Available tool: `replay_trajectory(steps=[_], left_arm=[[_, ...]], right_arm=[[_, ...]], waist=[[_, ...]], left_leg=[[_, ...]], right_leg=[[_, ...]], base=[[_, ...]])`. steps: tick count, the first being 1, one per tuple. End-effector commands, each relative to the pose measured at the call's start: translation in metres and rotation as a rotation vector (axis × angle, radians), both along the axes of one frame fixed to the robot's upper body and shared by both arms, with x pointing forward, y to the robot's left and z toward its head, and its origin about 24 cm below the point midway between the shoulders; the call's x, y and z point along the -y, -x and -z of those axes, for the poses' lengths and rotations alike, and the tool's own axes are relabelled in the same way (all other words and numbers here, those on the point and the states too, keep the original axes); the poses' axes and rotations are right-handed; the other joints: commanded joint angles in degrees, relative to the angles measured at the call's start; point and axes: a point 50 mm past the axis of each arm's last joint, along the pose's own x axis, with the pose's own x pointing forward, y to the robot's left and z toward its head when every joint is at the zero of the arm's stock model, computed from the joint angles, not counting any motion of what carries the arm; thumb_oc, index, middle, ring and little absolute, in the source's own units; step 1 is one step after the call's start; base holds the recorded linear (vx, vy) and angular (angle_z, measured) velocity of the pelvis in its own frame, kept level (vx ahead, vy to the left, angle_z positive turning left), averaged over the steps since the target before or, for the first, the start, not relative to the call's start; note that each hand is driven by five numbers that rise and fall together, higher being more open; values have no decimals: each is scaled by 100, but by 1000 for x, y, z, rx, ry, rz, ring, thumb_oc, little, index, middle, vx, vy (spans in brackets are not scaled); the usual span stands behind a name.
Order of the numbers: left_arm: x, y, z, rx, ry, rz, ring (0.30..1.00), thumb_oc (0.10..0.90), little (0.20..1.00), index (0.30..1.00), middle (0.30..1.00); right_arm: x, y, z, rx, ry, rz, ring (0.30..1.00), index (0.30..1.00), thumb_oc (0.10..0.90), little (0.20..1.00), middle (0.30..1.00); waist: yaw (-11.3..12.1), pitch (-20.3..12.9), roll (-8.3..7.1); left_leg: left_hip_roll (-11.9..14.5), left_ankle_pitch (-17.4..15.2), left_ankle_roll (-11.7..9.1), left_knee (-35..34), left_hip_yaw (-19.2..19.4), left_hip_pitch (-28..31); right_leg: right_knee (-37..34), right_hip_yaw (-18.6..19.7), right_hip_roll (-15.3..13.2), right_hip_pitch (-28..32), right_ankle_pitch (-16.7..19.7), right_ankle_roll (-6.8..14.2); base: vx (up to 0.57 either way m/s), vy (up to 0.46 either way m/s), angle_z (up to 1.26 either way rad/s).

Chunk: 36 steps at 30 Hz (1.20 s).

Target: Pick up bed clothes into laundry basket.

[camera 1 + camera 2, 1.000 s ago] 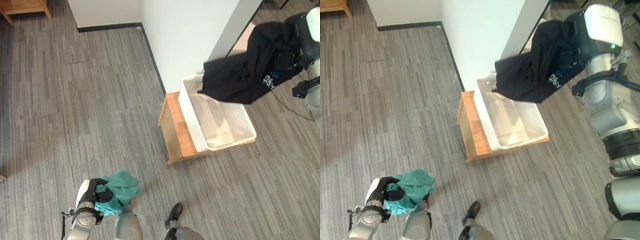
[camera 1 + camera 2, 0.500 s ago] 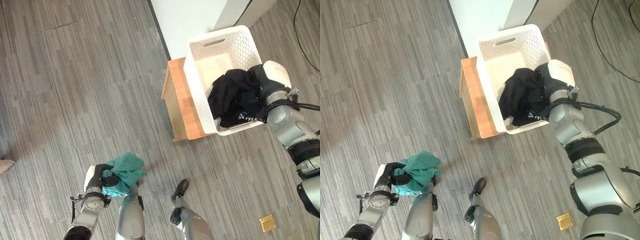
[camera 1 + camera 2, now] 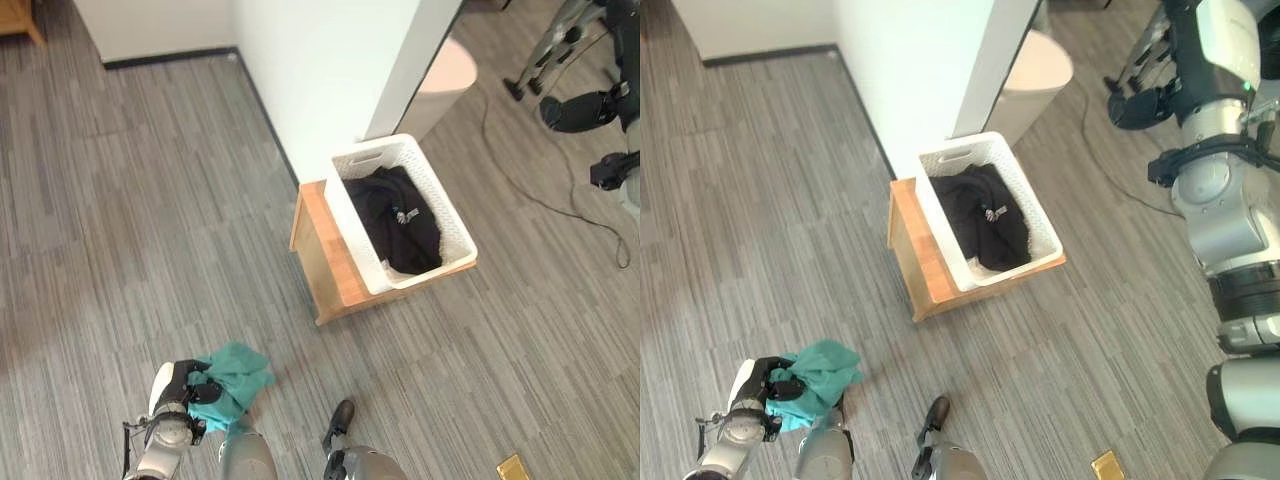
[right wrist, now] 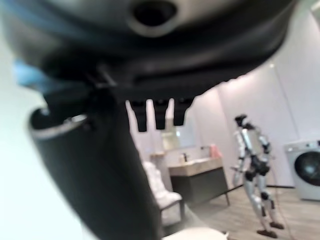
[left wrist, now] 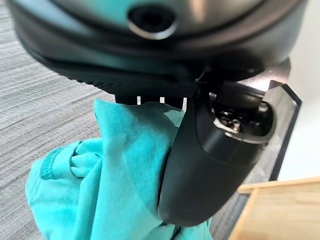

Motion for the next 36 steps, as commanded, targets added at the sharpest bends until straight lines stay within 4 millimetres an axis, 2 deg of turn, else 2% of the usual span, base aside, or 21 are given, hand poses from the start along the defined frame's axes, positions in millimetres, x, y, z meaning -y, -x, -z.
replay_trajectory(steps=[1,3,4,5,6,8,9,11,13,14,15,16,17,18,19,20,21,23,25,28,36], left_arm=[[-22,5,-7,54,-61,-133,300,400,300,300,300],[-23,4,-8,53,-69,-121,300,400,300,300,300],[-46,-2,-27,117,-173,-166,300,400,300,300,300],[-61,-11,-49,187,-259,-162,300,400,300,300,300],[-73,-17,-69,259,-331,-162,300,400,300,300,300],[-88,-35,-132,473,-524,-108,300,400,300,300,300],[-89,-37,-146,521,-556,-97,300,400,300,300,300],[-85,-50,-186,692,-631,-75,300,400,300,300,300],[-70,-67,-220,872,-653,-45,300,400,300,300,300],[-61,-73,-230,925,-653,-20,300,400,300,300,300],[-32,-89,-254,1073,-640,60,300,400,300,300,300],[-32,-90,-254,1075,-641,60,300,400,300,300,300],[-18,-96,-261,1121,-620,106,300,400,300,300,300],[18,-110,-273,1213,-554,218,300,400,300,300,300],[39,-116,-283,1274,-512,288,300,400,300,300,300],[39,-117,-283,1276,-512,288,300,400,300,300,300],[53,-121,-286,1300,-478,329,300,400,300,300,300],[54,-122,-287,1303,-478,331,300,400,300,300,300],[97,-134,-298,1366,-387,463,300,400,300,300,300],[124,-148,-299,1351,-393,546,300,400,300,300,300],[162,-207,-277,1069,-579,633,300,400,300,300,300]], right_arm=[[21,46,11,202,-101,12,900,900,800,900,900],[25,51,14,200,-108,24,900,900,800,900,900],[40,68,61,135,-184,94,900,900,800,900,900],[51,80,95,47,-212,165,900,900,800,900,900],[61,90,116,-21,-211,235,900,900,800,900,900],[70,118,188,-214,-361,340,900,900,800,900,900],[75,128,210,-272,-425,392,900,900,800,900,900],[80,151,270,-463,-531,524,900,900,800,900,900],[75,175,318,-642,-610,622,900,900,800,900,900],[70,185,335,-717,-635,647,900,900,800,900,900],[57,208,368,-890,-671,697,900,900,800,900,900],[57,207,368,-887,-673,696,900,900,800,900,900],[53,218,380,-960,-679,716,900,900,800,900,900],[40,235,399,-1081,-718,735,900,900,800,900,900],[35,245,407,-1125,-755,760,900,900,800,900,900],[35,245,407,-1123,-756,760,900,900,800,900,900],[32,253,412,-1153,-769,770,900,900,800,900,900],[32,253,412,-1150,-772,772,900,900,800,900,900],[37,261,411,-1146,-780,808,900,900,800,900,900],[47,258,404,-1084,-777,844,900,900,800,900,900],[68,243,384,-977,-682,857,900,900,800,900,900]], waist=[[-256,-553,251],[-188,-568,216],[-302,-633,336],[-350,-649,402],[-423,-662,467],[-541,-689,591],[-592,-708,595],[-692,-732,647],[-813,-750,709],[-863,-745,730],[-989,-754,784],[-979,-744,782],[-1031,-738,808],[-1171,-729,874],[-1248,-716,918],[-1237,-711,920],[-1319,-713,944],[-1292,-715,950],[-1549,-703,1014],[-1678,-690,1082],[-2064,-708,1096]], left_leg=[[28,-430,-164,-2,-204,182],[24,-399,-154,-2,-210,153],[20,-442,-138,-2,-167,255],[18,-455,-136,-2,-138,294],[17,-493,-140,-2,-110,347],[23,-503,-134,-2,-45,413],[26,-480,-121,-2,-17,423],[34,-485,-113,-2,33,466],[26,-487,-118,-2,77,522],[27,-491,-118,-2,108,548],[30,-521,-133,-2,163,617],[33,-492,-127,-2,172,601],[37,-492,-128,-2,207,628],[35,-523,-138,-2,281,707],[45,-528,-142,-2,334,749],[50,-499,-136,-2,340,732],[46,-532,-145,-2,364,777],[54,-500,-140,-2,376,750],[48,-540,-148,-2,466,815],[58,-523,-143,-2,550,802],[73,-544,-177,-2,739,817]], right_leg=[[68,-51,-431,550,-652,511],[65,-57,-433,526,-625,506],[65,-42,-461,605,-640,516],[65,-36,-470,622,-635,526],[77,-21,-480,648,-662,538],[87,40,-492,645,-647,551],[76,70,-498,634,-612,543],[75,142,-498,625,-601,540],[75,215,-497,640,-601,540],[75,242,-496,645,-604,539],[80,300,-503,667,-627,549],[71,307,-499,650,-597,540],[67,340,-498,653,-595,542],[69,401,-506,663,-613,556],[66,429,-510,657,-606,557],[65,435,-504,636,-579,548],[65,450,-507,659,-609,558],[65,463,-498,624,-577,546],[65,524,-510,617,-589,577],[65,590,-509,530,-529,585],[65,701,-467,399,-456,603]], base=[[50,-6,-1],[25,-11,0],[53,-37,-15],[84,-40,-20],[36,-36,-4],[10,-43,-3],[5,-48,-18],[-12,-38,-10],[-17,-32,-13],[-27,-26,-21],[-25,-17,-26],[-27,-8,-29],[-34,16,-24],[-29,19,-34],[-40,12,-28],[-12,2,-46],[-18,-2,-50],[2,4,-42],[23,31,-10],[0,29,-16],[32,-4,-12]])
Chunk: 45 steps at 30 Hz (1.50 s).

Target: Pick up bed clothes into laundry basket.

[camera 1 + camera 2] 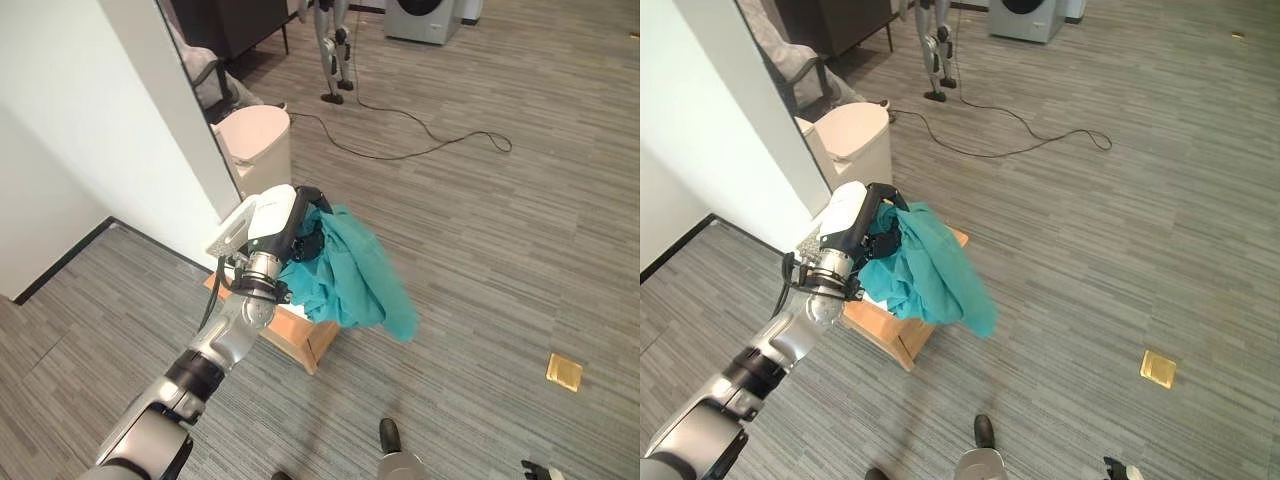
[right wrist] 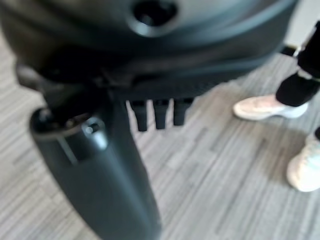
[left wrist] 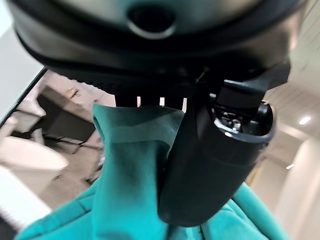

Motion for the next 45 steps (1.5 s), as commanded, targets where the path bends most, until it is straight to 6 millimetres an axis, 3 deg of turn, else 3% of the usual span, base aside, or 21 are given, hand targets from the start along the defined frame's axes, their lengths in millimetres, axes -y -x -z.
replay_trajectory(steps=[1,5,10,11,12,14,17,18,20,33,38,39,40,41,42,43,44,45], left_arm=[[4,-22,-71,266,-48,-34,300,400,300,300,300],[15,-29,-80,283,-96,-31,300,400,300,300,300],[10,-36,-112,364,-136,-72,300,400,300,300,300],[0,-39,-131,407,-142,-107,300,400,300,300,300],[0,-39,-131,408,-142,-108,300,400,300,300,300],[-19,-41,-156,458,-155,-165,300,400,300,300,300],[-29,-40,-168,485,-158,-187,300,400,300,300,300],[-56,-34,-201,556,-168,-254,300,400,300,300,300],[-66,-30,-208,573,-181,-274,300,400,300,300,300],[-88,-38,-205,497,-270,-374,300,400,300,300,300],[-86,-45,-185,418,-249,-357,300,400,300,300,300],[-80,-48,-166,363,-234,-335,300,400,300,300,300],[-80,-48,-166,364,-234,-336,300,400,300,300,300],[-75,-50,-161,353,-226,-325,300,400,300,300,300],[-77,-52,-160,348,-252,-338,300,400,300,300,300],[-80,-52,-159,353,-274,-343,387,458,387,387,387],[-86,-52,-158,345,-324,-359,900,800,900,900,900],[-95,-52,-157,336,-368,-396,900,800,900,900,900]], right_arm=[[40,2,-26,32,169,43,900,900,800,900,900],[39,1,-25,25,177,32,900,900,800,900,900],[35,7,-20,-1,165,32,900,900,800,900,900],[34,11,-19,-14,159,38,900,900,800,900,900],[34,10,-18,-12,158,37,900,900,800,900,900],[36,16,-17,-33,153,52,900,900,800,900,900],[35,18,-16,-38,146,58,900,900,800,900,900],[46,22,-21,-52,133,91,900,900,800,900,900],[52,19,-25,-47,132,89,900,900,800,900,900],[58,23,-27,-71,120,90,900,900,800,900,900],[62,24,-30,-73,123,99,900,900,800,900,900],[66,19,-34,-67,140,89,900,900,800,900,900],[66,19,-34,-66,141,89,900,900,800,900,900],[67,2,-40,-29,160,46,900,900,800,900,900],[62,1,-37,-26,153,16,900,900,800,900,900],[60,2,-36,-27,155,2,900,900,800,900,900],[57,1,-34,-28,152,-18,900,900,800,900,900],[55,-3,-34,-16,152,-36,900,900,800,900,900]], waist=[[146,-214,-274],[72,-202,-267],[11,-208,-252],[1,-207,-245],[6,-210,-246],[-19,-205,-218],[-27,-208,-200],[-9,-212,-146],[7,-204,-134],[-14,-154,-125],[-72,-58,-115],[-136,155,-109],[-129,142,-102],[-192,457,-164],[-249,566,-201],[-265,605,-204],[-282,621,-195],[-311,661,-187]], left_leg=[[261,-163,-162,23,-272,18],[257,-169,-166,23,-206,-20],[261,-207,-184,23,-114,-7],[268,-203,-193,23,-96,-1],[278,-171,-191,23,-88,-30],[288,-166,-205,23,-69,-22],[293,-164,-212,23,-56,-13],[288,-146,-230,23,-71,19],[286,-135,-240,23,-95,25],[261,-149,-240,23,-138,23],[242,-151,-236,23,-129,-24],[202,-153,-224,23,-127,-139],[211,-127,-222,23,-117,-171],[217,-28,-233,23,-109,-474],[246,28,-252,23,-92,-653],[264,49,-264,23,-77,-737],[279,73,-276,23,-58,-824],[282,87,-286,23,-31,-878]], right_leg=[[33,-173,-262,396,-605,450],[33,-118,-258,298,-574,477],[33,-27,-258,217,-559,509],[33,-18,-252,208,-550,509],[33,-8,-242,172,-521,494],[33,16,-230,162,-518,497],[33,25,-226,162,-519,497],[33,15,-216,207,-541,487],[33,5,-208,234,-558,479],[33,-50,-206,269,-555,471],[33,-14,-208,193,-537,470],[43,74,-246,19,-495,498],[34,84,-236,-14,-465,485],[91,183,-257,-411,-363,498],[88,198,-262,-619,-288,511],[81,194,-265,-695,-270,520],[75,200,-264,-782,-253,525],[71,209,-272,-854,-229,544]], base=[[30,-13,-4],[10,-2,-4],[28,0,-12],[15,-20,-14],[15,-19,-12],[-1,-20,-4],[15,-18,-4],[47,-36,-7],[25,-34,-13],[11,-4,2],[-14,9,0],[-82,39,-10],[-224,46,-11],[-212,-33,-25],[-228,-37,-28],[-98,-50,-24],[-54,-10,-5],[-28,5,3]])
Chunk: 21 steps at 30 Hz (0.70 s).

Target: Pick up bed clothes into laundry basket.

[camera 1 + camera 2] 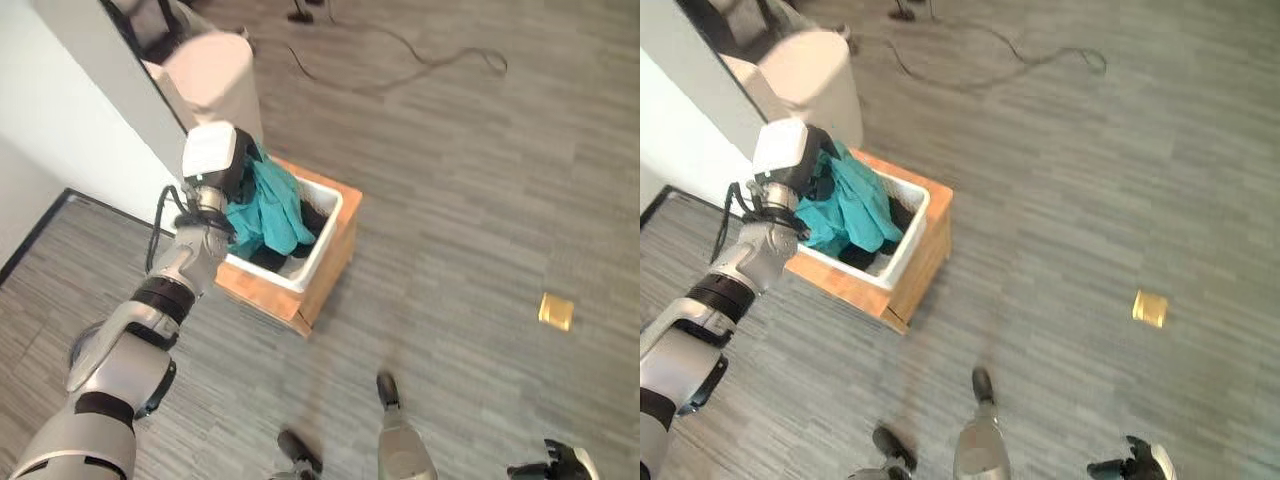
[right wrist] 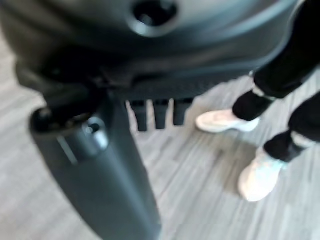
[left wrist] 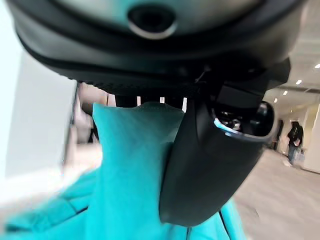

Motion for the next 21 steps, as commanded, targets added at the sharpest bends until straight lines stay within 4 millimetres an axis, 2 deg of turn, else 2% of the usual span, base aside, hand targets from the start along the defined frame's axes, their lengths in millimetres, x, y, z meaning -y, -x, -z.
replay_trajectory(steps=[1,3,4,6,7,8,10,13,16,20,21], left_arm=[[-38,-1,-70,208,-119,-143,900,800,900,900,900],[-45,-1,-69,199,-134,-169,900,800,900,900,900],[-60,0,-65,169,-164,-224,900,800,900,900,900],[-71,1,-63,139,-208,-273,900,800,900,900,900],[-67,-1,-60,133,-229,-280,900,800,900,900,900],[-66,-2,-56,126,-267,-298,900,800,900,900,900],[-65,-3,-54,114,-270,-309,900,800,900,900,900],[-73,-1,-65,142,-267,-345,900,800,900,900,900],[-74,2,-81,188,-258,-333,900,800,900,900,900],[-63,2,-84,148,-136,-180,900,800,900,900,900],[-60,5,-92,150,-53,-103,900,800,900,900,900]], right_arm=[[35,41,-11,-107,138,39,900,900,800,900,900],[31,40,-8,-104,130,26,900,900,800,900,900],[25,38,-5,-96,112,11,900,900,800,900,900],[23,38,-4,-87,99,1,900,900,800,900,900],[7,22,1,-63,90,-50,900,900,800,900,900],[-12,14,7,-46,74,-123,900,900,800,900,900],[-21,19,15,-67,53,-133,900,900,800,900,900],[-22,26,18,-85,50,-124,900,900,800,900,900],[-24,24,20,-93,42,-119,900,900,800,900,900],[-31,18,24,-121,16,-131,900,900,800,900,900],[-34,19,27,-159,-1,-139,900,900,800,900,900]], waist=[[-150,-417,43],[-143,-425,46],[-156,-455,55],[-165,-506,64],[-82,-536,93],[-15,-574,119],[9,-644,153],[31,-766,191],[100,-894,227],[253,-1101,247],[347,-1223,245]], left_leg=[[547,37,-462,6,-399,124],[552,46,-467,6,-372,95],[562,36,-477,6,-318,97],[576,15,-485,6,-255,152],[573,5,-478,6,-274,165],[567,0,-473,6,-311,195],[568,-21,-464,6,-351,271],[558,-65,-464,6,-401,395],[540,-105,-460,6,-470,518],[515,-146,-448,6,-575,685],[510,-163,-445,6,-621,775]], right_leg=[[56,-282,-76,448,-630,500],[51,-264,-77,397,-614,505],[44,-208,-69,333,-601,508],[48,-182,-70,334,-599,508],[42,-194,-79,366,-614,505],[40,-228,-88,422,-641,500],[41,-264,-86,508,-685,484],[30,-310,-85,666,-730,480],[26,-402,-80,847,-780,473],[25,-505,-66,1119,-849,464],[25,-565,-68,1252,-880,472]], base=[[0,0,0],[12,2,-16],[45,6,-24],[41,-8,-22],[31,-45,-31],[38,-48,-27],[50,-33,-11],[52,-26,12],[40,-40,12],[61,-40,23],[67,-37,20]])
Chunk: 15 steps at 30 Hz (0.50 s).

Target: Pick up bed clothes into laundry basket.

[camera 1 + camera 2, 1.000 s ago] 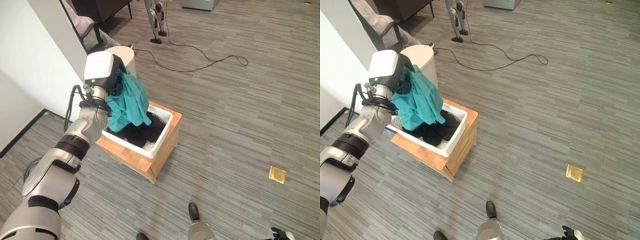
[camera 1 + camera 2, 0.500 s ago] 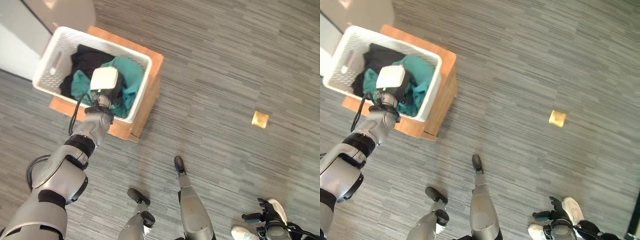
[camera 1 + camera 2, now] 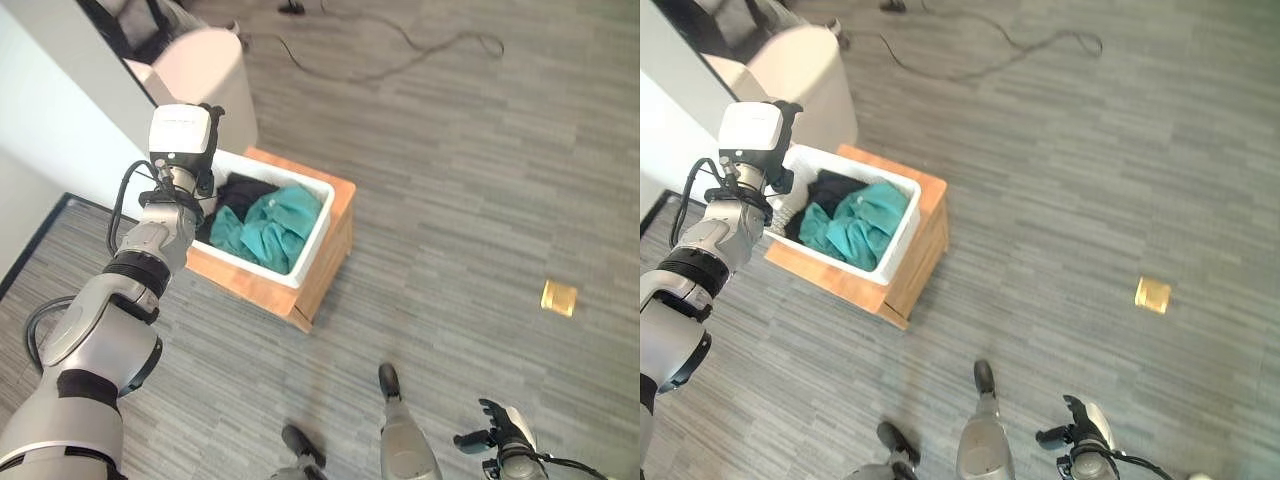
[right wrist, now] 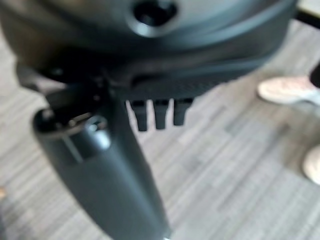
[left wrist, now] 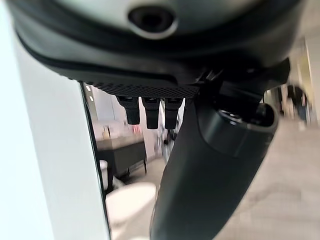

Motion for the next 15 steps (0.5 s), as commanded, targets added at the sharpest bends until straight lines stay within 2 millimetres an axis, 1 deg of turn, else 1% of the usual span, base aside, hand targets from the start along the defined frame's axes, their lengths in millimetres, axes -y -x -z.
replay_trajectory(steps=[1,3,4,5,6,7,8,9,10,11,12,13,14,15], left_arm=[[-18,8,-71,184,140,24,900,800,900,900,900],[-14,16,-82,269,152,76,900,800,900,900,900],[-15,23,-86,315,160,97,900,800,900,900,900],[-20,38,-87,397,209,136,900,800,900,900,900],[-21,39,-86,396,211,133,900,800,900,900,900],[-29,46,-79,417,247,130,900,800,900,900,900],[-55,66,-61,441,296,100,900,800,900,900,900],[-56,67,-60,440,299,95,900,800,900,900,900],[-65,75,-49,430,311,82,900,800,900,900,900],[-82,87,-36,413,326,43,900,800,900,900,900],[-102,101,-21,393,342,-19,900,800,900,900,900],[-123,119,-1,371,383,-91,900,800,900,900,900],[-125,121,0,370,385,-96,900,800,900,900,900],[-154,143,23,344,456,-218,900,800,900,900,900]], right_arm=[[9,31,8,-118,29,7,900,900,800,900,900],[8,27,6,-92,25,0,900,900,800,900,900],[8,19,2,-55,27,-9,900,900,800,900,900],[10,-1,-11,48,39,-10,900,900,800,900,900],[11,-1,-11,47,41,-12,900,900,800,900,900],[16,-15,-23,110,64,-15,900,900,800,900,900],[43,-52,-70,286,183,-41,900,900,800,900,900],[44,-53,-71,284,188,-45,900,900,800,900,900],[56,-65,-93,344,249,-64,900,900,800,900,900],[75,-82,-135,445,356,-92,900,900,800,900,900],[86,-93,-174,545,448,-122,900,900,800,900,900],[88,-105,-217,673,519,-167,900,900,800,900,900],[87,-106,-218,673,520,-172,900,900,800,900,900],[56,-128,-310,1040,560,-326,900,900,800,900,900]], waist=[[-14,-389,-28],[75,-474,-77],[127,-511,-107],[307,-595,-187],[293,-605,-170],[375,-646,-202],[650,-717,-310],[623,-724,-282],[707,-768,-313],[835,-834,-360],[986,-884,-426],[1075,-938,-423],[1045,-953,-404],[1286,-1047,-516]], left_leg=[[325,-69,-310,42,-396,34],[326,-74,-305,42,-463,87],[333,-77,-303,42,-506,110],[343,-76,-302,42,-602,147],[349,-54,-300,42,-603,128],[359,-41,-305,42,-673,141],[386,-37,-327,42,-834,183],[391,-14,-325,42,-839,168],[403,-6,-328,42,-905,178],[422,15,-348,42,-970,187],[439,10,-367,42,-1056,215],[457,47,-374,42,-1103,223],[461,50,-375,42,-1108,210],[485,62,-401,42,-1137,269]], right_leg=[[26,-220,-216,523,-779,608],[26,-281,-211,625,-800,602],[26,-323,-211,691,-816,594],[27,-422,-197,820,-850,577],[26,-423,-191,802,-831,567],[27,-477,-184,880,-858,550],[49,-627,-152,1069,-961,509],[41,-633,-146,1061,-940,500],[43,-703,-129,1121,-970,478],[41,-782,-107,1192,-1015,461],[52,-850,-85,1261,-1073,443],[41,-890,-48,1295,-1078,422],[40,-895,-43,1286,-1074,420],[26,-927,-11,1355,-1134,402]], base=[[60,-36,16],[10,-37,25],[-3,-72,22],[-12,-66,17],[-8,-64,17],[-29,-72,35],[-29,-71,33],[-29,-75,39],[-10,-53,43],[25,-80,48],[12,-80,38],[12,-56,27],[20,-48,26],[19,-25,34]])
